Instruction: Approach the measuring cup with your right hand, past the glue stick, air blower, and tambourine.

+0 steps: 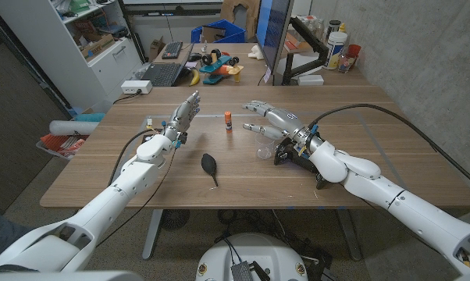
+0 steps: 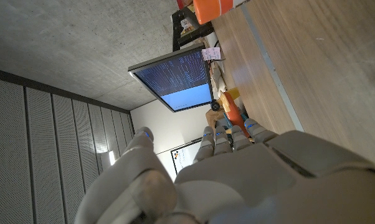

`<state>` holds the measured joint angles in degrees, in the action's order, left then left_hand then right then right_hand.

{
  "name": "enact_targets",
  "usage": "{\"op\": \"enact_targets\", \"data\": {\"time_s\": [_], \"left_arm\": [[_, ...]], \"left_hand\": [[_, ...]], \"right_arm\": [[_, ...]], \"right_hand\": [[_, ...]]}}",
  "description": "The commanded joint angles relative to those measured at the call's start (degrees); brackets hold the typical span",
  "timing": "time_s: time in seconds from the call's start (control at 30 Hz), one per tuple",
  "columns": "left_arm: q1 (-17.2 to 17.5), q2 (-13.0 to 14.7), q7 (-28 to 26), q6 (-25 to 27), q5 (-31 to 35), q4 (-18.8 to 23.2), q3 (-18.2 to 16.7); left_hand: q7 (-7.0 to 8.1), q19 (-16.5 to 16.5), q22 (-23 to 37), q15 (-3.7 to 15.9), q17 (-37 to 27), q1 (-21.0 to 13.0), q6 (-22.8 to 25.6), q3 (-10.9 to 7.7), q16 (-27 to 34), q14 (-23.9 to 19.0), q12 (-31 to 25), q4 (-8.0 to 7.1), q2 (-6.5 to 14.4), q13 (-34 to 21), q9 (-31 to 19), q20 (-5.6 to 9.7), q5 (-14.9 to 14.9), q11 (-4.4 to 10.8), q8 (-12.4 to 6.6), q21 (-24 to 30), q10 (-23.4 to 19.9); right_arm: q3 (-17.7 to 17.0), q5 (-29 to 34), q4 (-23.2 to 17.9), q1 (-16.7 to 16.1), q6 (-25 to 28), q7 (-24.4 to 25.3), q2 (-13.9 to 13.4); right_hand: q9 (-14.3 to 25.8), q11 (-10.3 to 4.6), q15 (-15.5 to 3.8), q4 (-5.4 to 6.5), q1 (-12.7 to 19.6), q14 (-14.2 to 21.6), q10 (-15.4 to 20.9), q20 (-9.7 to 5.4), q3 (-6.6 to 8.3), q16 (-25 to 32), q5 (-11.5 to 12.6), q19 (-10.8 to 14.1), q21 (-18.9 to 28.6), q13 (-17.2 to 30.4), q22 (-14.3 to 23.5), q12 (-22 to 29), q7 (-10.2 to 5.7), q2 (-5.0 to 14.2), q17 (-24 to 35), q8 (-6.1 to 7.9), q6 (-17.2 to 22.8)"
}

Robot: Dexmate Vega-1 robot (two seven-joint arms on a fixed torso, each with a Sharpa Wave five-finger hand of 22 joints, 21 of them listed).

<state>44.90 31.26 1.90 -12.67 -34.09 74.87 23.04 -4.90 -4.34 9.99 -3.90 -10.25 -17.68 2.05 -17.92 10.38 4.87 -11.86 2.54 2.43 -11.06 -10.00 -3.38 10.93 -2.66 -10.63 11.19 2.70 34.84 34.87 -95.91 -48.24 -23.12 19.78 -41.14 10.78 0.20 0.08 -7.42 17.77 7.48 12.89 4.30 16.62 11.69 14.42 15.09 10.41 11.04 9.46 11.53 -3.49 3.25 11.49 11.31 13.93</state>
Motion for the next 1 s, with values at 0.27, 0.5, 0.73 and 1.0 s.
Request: {"op": "enact_targets", "data": {"time_s": [0.27, 0.5, 0.73, 1.0], "left_arm": [[0.4, 0.6, -1.2, 0.6, 1.0, 1.6, 0.2], [0.1, 0.6, -1.1, 0.6, 1.2, 1.8, 0.4], [-0.1, 0.4, -1.1, 0.7, 1.2, 1.6, 0.4], [-0.2, 0.1, -0.8, 0.4, 1.1, 1.0, 0.6]], "left_hand": [[-0.17, -0.6, 0.2, 0.1, -0.1, -0.1, -0.3, -0.01, 0.2, 0.6, -0.2, 0.27, 0.6, -0.3, -0.3, 0.1, -0.1, 0.01, -0.09, -0.1, 0.2], [-0.07, -0.6, 0.2, 0.1, -0.1, -0.1, -0.3, 0.01, 0.3, 0.6, -0.1, 0.33, 0.6, -0.3, -0.3, 0.04, -0.1, 0.0, -0.09, -0.1, 0.3], [-0.13, -0.6, 0.2, 0.1, -0.2, -0.1, -0.3, 0.04, 0.2, 0.7, -0.2, 0.38, 0.7, -0.3, -0.3, -0.01, -0.1, 0.07, -0.09, -0.1, 0.3], [-0.17, -0.6, 0.2, 0.1, -0.2, -0.1, -0.3, 0.05, 0.3, 0.7, -0.2, 0.42, 0.7, -0.3, -0.3, -0.06, -0.1, -0.05, -0.09, -0.1, 0.3]], "right_arm": [[1.5, 2.4, 0.7, 0.4, 1.3, 0.7, -0.5], [2.0, 3.1, 0.6, 0.8, 2.0, 0.6, -0.7], [2.6, 3.8, 0.7, 1.1, 2.9, 0.2, -0.8], [3.2, 4.6, 0.6, 1.2, 4.0, 0.0, -1.0]], "right_hand": [[0.3, -1.05, -0.42, -0.16, -0.3, -0.3, -1.0, 0.65, 0.11, 0.0, 0.5, 0.0, 0.3, 0.2, 0.2, -0.4, -0.32, -0.39, 0.1, 0.58, 0.8], [0.3, -1.02, -0.41, -0.16, -0.4, -0.3, -1.0, 0.69, 0.12, 0.0, 0.5, 0.0, 0.3, 0.2, 0.2, -0.4, -0.39, -0.39, 0.1, 0.6, 1.0], [0.3, -0.95, -0.43, -0.17, -0.4, -0.1, -0.9, 0.88, 0.14, 0.1, 0.6, 0.0, 0.3, 0.2, 0.2, -0.4, -0.36, -0.41, 0.1, 0.56, 1.0], [0.3, -1.08, -0.43, -0.17, -0.4, 0.0, -0.8, 0.99, 0.15, 0.1, 0.7, 0.0, 0.3, 0.2, 0.2, -0.3, -0.43, -0.43, 0.1, 0.59, 1.2]]}}
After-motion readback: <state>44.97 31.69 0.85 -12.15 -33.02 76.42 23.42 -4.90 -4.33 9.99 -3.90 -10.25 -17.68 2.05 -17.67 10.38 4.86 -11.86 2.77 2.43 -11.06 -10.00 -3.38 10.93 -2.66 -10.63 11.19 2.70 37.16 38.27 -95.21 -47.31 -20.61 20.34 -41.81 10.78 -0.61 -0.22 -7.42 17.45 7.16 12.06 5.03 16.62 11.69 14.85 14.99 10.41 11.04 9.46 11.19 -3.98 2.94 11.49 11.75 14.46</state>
